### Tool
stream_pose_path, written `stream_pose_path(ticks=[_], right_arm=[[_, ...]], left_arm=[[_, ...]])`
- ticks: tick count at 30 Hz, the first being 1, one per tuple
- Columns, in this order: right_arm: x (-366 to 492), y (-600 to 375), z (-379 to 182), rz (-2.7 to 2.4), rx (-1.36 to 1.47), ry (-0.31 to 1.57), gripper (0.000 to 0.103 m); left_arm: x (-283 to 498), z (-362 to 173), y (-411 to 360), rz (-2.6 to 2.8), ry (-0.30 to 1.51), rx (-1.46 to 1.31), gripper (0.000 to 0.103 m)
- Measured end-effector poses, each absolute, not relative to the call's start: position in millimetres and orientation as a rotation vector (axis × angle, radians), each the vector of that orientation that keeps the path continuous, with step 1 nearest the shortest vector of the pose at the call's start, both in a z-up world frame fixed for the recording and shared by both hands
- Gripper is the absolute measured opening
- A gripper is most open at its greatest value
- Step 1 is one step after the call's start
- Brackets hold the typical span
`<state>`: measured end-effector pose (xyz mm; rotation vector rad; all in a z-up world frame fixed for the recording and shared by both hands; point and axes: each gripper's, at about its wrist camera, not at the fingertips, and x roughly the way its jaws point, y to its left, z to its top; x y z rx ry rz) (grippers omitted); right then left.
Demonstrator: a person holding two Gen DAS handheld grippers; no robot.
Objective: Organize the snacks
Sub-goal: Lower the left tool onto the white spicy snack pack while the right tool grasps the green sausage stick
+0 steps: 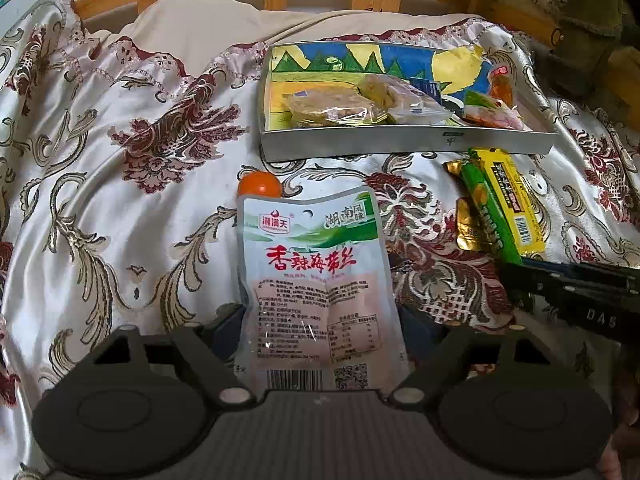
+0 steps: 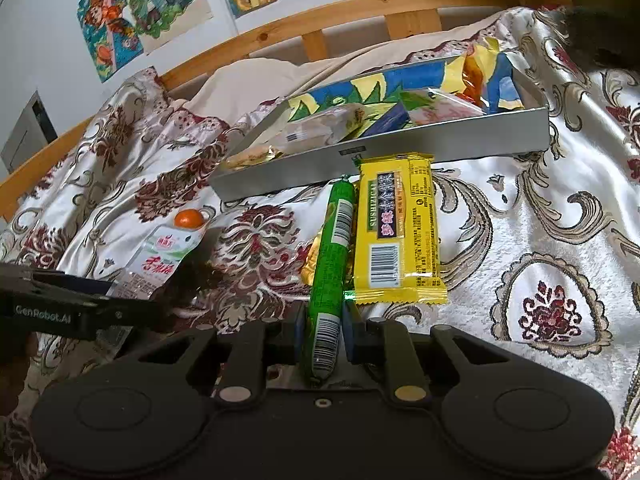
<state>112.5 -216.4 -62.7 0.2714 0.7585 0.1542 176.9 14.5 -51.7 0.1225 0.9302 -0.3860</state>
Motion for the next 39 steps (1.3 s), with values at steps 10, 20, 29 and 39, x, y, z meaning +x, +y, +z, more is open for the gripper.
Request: stream_pose_path(ticks=[10,20,29,39], right_arm=[[96.7,-203.5,-42.1,0.265,0.136,0.838,0.019],[96.4,-200.7,-49.6,0.262,0.129,0.800,0.043],[105.7,-197.5,-60.7,0.262,0.140,0.758,0.047],[102.7,-198.2,-63.8,0.280,0.178,0.757,0.030]], left_arm=[[158.7,-41.9,10.8,-0.425,0.949,0.046,0.080],[166.0,-51.6,3.2,-0.356,0.973,0.054,0.095],[166.6,-58.3,-2.5,-0.338,0.972,0.060,0.090],[158.1,-50.3,-7.5,-0.359,0.957,0.055,0.071]])
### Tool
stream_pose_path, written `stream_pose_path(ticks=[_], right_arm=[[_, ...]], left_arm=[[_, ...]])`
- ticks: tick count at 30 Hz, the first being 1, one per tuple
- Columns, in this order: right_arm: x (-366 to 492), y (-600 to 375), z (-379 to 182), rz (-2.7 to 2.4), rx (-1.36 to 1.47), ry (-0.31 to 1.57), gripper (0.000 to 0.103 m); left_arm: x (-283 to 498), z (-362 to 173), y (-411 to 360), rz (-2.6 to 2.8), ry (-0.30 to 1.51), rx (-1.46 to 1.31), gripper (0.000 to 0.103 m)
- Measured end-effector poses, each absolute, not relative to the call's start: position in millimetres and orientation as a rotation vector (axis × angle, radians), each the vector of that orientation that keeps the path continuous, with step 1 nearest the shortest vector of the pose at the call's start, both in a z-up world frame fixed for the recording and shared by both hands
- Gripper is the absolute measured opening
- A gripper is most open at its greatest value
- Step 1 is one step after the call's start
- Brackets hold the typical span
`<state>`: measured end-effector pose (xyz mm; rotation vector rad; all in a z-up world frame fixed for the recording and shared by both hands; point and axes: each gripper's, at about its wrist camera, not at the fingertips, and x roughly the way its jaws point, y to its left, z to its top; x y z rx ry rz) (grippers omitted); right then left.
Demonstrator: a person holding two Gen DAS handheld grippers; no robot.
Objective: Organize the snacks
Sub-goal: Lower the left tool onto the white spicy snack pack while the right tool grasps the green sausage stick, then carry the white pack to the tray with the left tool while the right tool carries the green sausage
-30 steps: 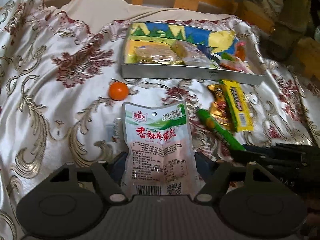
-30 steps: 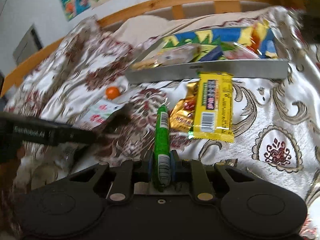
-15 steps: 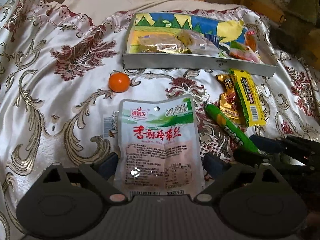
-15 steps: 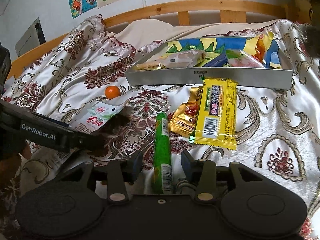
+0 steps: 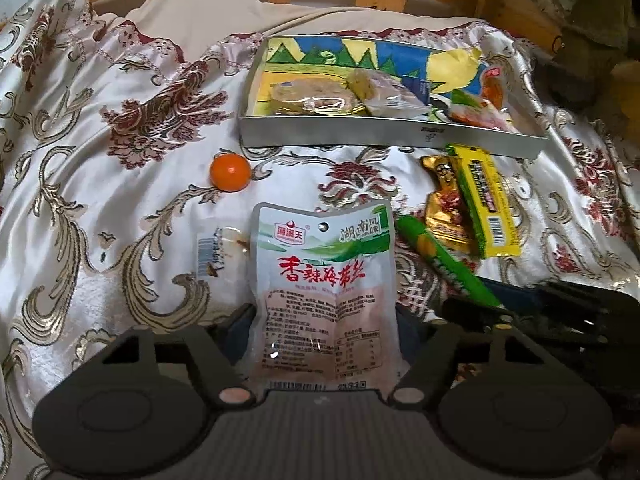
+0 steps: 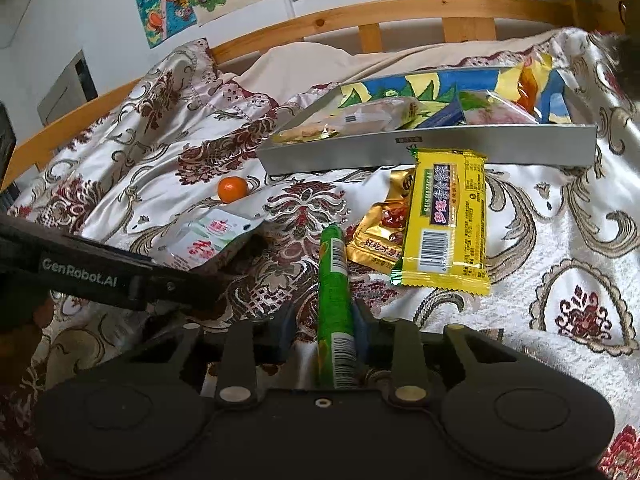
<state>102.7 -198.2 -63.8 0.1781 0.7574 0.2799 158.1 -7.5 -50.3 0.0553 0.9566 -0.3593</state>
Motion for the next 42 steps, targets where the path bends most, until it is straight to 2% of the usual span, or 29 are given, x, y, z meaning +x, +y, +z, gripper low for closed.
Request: stream_pose_path(ticks=[3,9,21,30,35,42], right_arm=[[102.6,-198.8,-63.4,0.264,0.179,0.771,0.023],[93.2,-188.6,-54.9,0.253,0.093,0.764,0.020],[81.9,-201.9,-49.9,0.275,0.177,0.810,0.019],[72.9,-182.3,-34.7,0.234,-0.077,0.673,0.018],[72.5,-185.5,-37.7,0.212,-0.076,0.664,0.018],[66.0,-187.0,-19.6,0.187,-0.098,0.535,0.018]], left_arm=[[153.4,-46.2,-11.4,-0.360,0.940,0.086,0.060],[143.6,-38.8,-12.4,-0.364,0.932,0.097,0.047],[136.1,-33.5,-5.3,-0.368,0.956,0.017,0.043],[136.3,-30.0,-5.9,-0.395,0.956,0.005,0.041],[137.4,-25.2,-3.6,-0.399,0.947,-0.026,0.041],[141.7,-13.3,0.8,-0.413,0.899,-0.094,0.041]])
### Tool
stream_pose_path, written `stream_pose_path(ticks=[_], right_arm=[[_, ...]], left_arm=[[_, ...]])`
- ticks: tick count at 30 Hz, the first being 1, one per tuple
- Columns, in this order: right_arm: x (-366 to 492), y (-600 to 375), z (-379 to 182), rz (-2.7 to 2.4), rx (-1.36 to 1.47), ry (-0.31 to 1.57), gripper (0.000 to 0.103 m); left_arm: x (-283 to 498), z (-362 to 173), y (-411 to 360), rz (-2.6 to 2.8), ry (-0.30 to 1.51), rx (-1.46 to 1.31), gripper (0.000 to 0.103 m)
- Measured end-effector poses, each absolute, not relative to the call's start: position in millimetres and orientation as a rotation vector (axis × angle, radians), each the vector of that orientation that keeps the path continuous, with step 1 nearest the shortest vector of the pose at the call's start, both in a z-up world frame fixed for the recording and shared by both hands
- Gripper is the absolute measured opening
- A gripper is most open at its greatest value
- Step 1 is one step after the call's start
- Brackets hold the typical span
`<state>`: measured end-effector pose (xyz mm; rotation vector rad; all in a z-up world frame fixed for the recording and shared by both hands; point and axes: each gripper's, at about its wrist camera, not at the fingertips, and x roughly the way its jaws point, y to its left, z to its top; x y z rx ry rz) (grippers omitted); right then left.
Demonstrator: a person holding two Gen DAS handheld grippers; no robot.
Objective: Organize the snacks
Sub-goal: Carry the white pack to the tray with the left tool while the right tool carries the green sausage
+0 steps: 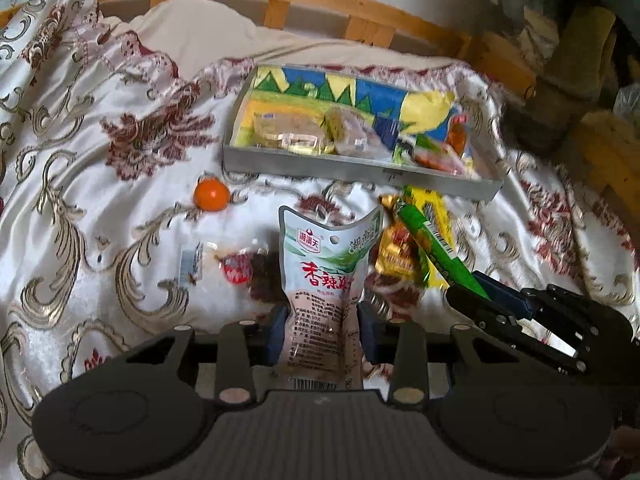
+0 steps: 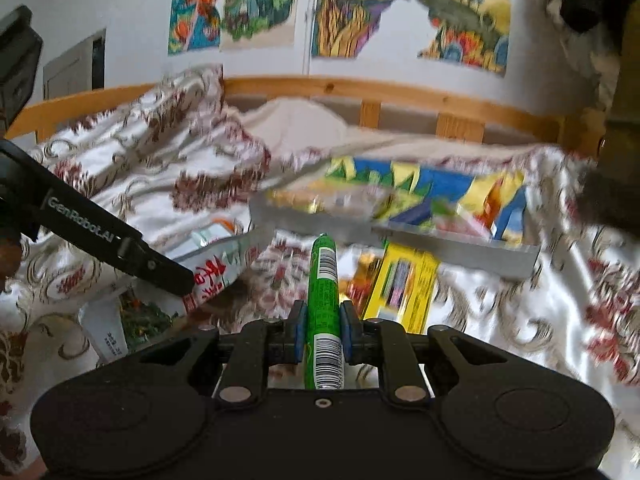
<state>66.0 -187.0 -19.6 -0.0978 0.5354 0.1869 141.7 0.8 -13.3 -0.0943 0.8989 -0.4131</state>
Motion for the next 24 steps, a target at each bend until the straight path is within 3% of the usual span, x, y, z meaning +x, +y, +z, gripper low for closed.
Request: stream_pose_path(ticks=[16,24], right_arm=[[132.3,-250.5,48.8,0.066,-0.165,0.253,0.018],[186.5,-301.4,38.0,-0.036,-0.083,0.232,0.018]], left_arm=[[246.2,59.9,-57.3,-0.436,0.693,-0.209,0.041],[319.7,49.4,-115.7,-0.487,0.739,-0.258,0.041]])
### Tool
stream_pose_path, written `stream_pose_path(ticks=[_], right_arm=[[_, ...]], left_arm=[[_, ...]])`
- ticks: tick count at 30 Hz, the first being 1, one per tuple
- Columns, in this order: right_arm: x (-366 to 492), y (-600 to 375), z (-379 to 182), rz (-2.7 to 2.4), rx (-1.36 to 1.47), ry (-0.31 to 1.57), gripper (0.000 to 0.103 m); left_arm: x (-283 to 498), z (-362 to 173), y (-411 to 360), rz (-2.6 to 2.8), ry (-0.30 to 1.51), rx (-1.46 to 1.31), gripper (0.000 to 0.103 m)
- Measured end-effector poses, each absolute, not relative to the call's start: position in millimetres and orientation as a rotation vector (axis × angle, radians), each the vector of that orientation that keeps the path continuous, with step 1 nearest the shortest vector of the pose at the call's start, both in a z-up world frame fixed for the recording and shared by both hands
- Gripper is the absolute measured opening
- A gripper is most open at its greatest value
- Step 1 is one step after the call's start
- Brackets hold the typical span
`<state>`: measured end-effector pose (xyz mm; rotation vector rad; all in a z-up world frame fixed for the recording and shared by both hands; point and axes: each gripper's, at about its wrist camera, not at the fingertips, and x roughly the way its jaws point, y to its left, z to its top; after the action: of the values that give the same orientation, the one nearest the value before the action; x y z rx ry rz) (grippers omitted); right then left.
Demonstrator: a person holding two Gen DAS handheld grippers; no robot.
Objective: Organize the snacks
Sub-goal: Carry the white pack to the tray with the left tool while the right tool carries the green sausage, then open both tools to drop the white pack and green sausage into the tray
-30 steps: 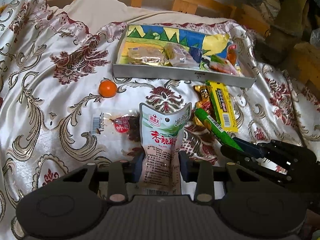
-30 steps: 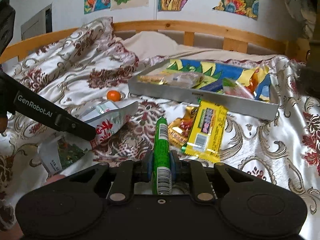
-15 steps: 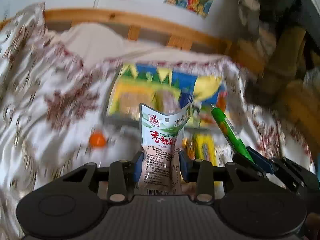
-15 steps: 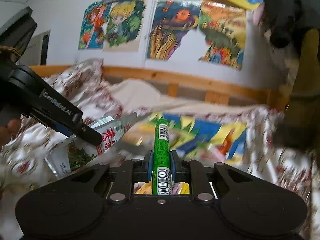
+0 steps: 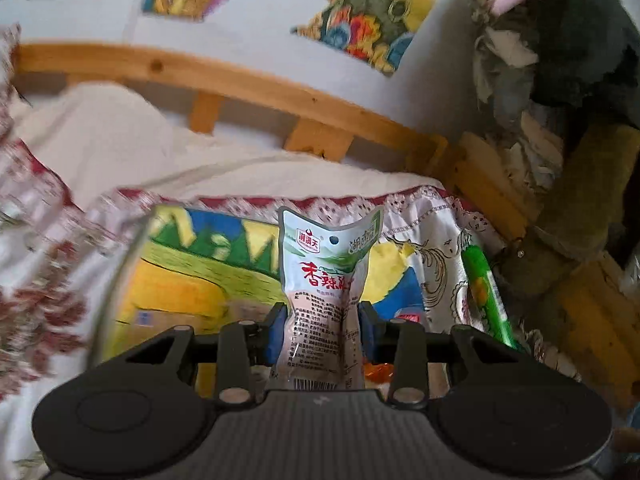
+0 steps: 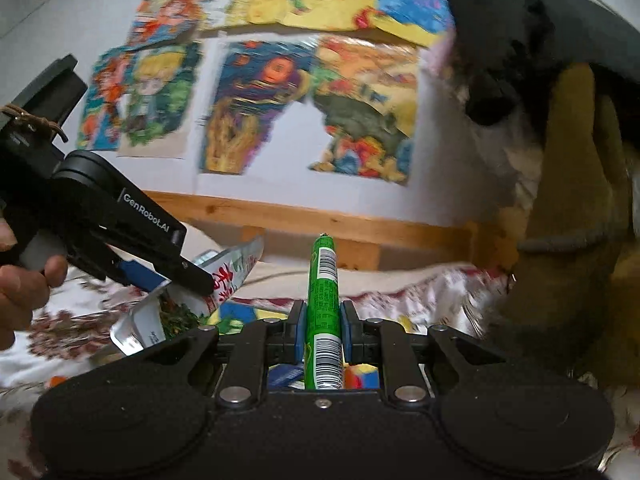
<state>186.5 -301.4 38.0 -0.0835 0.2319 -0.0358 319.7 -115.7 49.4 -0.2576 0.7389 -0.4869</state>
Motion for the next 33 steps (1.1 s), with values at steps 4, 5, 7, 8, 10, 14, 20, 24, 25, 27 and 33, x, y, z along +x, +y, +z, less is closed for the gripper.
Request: stream_pose_path(ticks=[4,5,7,8,10,14,20,24,25,27,33], right_arm=[[209.9,-319.9,19.4,-0.087,-0.003,0.276,0.018],[215.6,-323.5,15.2,-0.096,0.012,0.288,0.018],[226.3,-330.2,5.3,-0.104,0.037,0.324,0.019],[230.3,-333.5,0.7,-0.108,0.048,0.339,0.018],[235.1,-337.3,-7.2,-0.123,0.064,0.361,0.019],[243.4,-345.3,-21.4,-0.141,0.105,0.403,0.019],[247.5,-345.9,-33.6,-0.139,0.133,0.447,0.019],[249.8,-344.4,-40.1,-0.136,0.139,0.476,0.019],[250.0,-344.1,-41.5,-0.135,0.140,0.481,0.019],[251.6,-343.9,-44.9,-0.134,0.144,0.493,0.019],[251.5,-343.4,-45.1,-0.128,0.143,0.488,0.022]], left_arm=[[346.6,26.8,-139.2,-0.504,0.803,-0.289,0.041],[351.8,20.6,-144.3,-0.505,0.819,-0.287,0.041],[361.9,8.2,-154.6,-0.502,0.849,-0.279,0.041],[365.4,2.9,-158.3,-0.498,0.858,-0.274,0.041],[371.0,-5.8,-165.0,-0.488,0.873,-0.259,0.042],[373.7,-14.7,-175.7,-0.472,0.877,-0.209,0.043],[368.9,-19.1,-190.2,-0.462,0.853,-0.128,0.044],[363.9,-22.1,-197.0,-0.447,0.836,-0.082,0.050],[362.9,-23.1,-198.5,-0.445,0.837,-0.070,0.051],[362.3,-24.5,-199.6,-0.442,0.842,-0.060,0.053],[358.6,-24.9,-199.1,-0.402,0.836,-0.042,0.066]])
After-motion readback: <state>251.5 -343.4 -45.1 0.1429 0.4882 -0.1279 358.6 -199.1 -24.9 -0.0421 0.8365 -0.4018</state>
